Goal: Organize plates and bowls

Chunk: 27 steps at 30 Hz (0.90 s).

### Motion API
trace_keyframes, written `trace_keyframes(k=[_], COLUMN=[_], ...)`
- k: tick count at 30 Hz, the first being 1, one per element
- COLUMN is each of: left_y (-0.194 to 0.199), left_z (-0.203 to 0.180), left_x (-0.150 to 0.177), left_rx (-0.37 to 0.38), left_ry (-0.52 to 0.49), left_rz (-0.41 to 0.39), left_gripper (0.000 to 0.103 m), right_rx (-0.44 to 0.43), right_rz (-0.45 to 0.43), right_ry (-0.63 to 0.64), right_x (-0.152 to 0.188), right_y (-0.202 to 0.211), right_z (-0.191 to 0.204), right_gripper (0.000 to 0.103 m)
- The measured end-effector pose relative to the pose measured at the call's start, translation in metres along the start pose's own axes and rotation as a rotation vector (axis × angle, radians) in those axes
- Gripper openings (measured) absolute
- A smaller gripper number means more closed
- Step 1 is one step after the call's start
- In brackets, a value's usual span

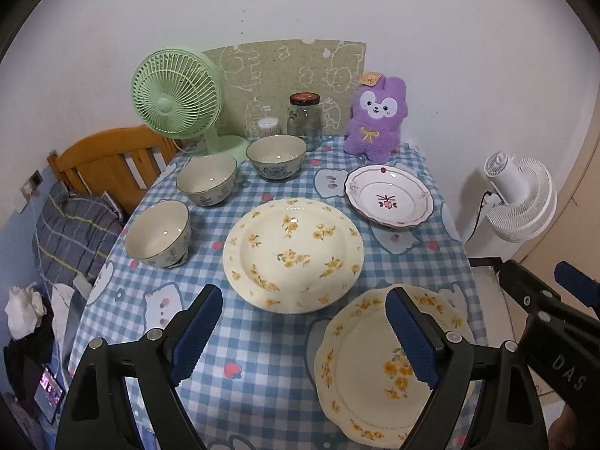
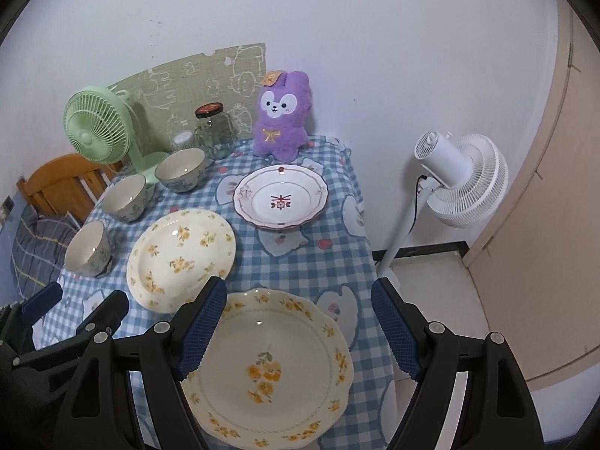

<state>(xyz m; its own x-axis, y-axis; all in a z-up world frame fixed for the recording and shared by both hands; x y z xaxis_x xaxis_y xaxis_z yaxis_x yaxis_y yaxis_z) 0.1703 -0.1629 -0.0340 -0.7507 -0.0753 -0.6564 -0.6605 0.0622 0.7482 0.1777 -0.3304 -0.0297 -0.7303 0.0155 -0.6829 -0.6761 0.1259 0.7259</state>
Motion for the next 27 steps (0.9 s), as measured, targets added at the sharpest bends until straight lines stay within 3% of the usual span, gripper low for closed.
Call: trace_keyframes(k=[9, 27], left_y=[-0.015, -0.056], left_z=[0.022, 0.07], left_x=[-0.034, -0.068], left_rx=[0.064, 0.045], left_ry=[0.003, -0.019], left_rz=[0.007, 0.01], left_gripper=[0.09, 0.09], right_rx=[0.032, 0.014], right_rz=[0.0, -0.003], right_ry=[-0.012, -0.018], right_x=[-0.021, -0.063], right_y=[-0.01, -0.046], right_z=[0.024, 0.084], right_gripper=[0.082, 0.082])
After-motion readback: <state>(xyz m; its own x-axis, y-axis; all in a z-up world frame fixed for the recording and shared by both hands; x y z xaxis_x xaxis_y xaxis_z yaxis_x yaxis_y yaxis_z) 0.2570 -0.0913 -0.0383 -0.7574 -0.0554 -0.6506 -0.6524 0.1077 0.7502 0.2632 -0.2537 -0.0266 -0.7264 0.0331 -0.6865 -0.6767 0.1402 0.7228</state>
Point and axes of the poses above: each gripper's, at about its wrist camera, not at the fingertips, and y roughly against the way its jaws point, z to its left, x to its underside, the point moved 6 cm from there along -y, roughly the way its jaws point, and after that the axes turned 8 degrees about x, right-handed, at the moved point
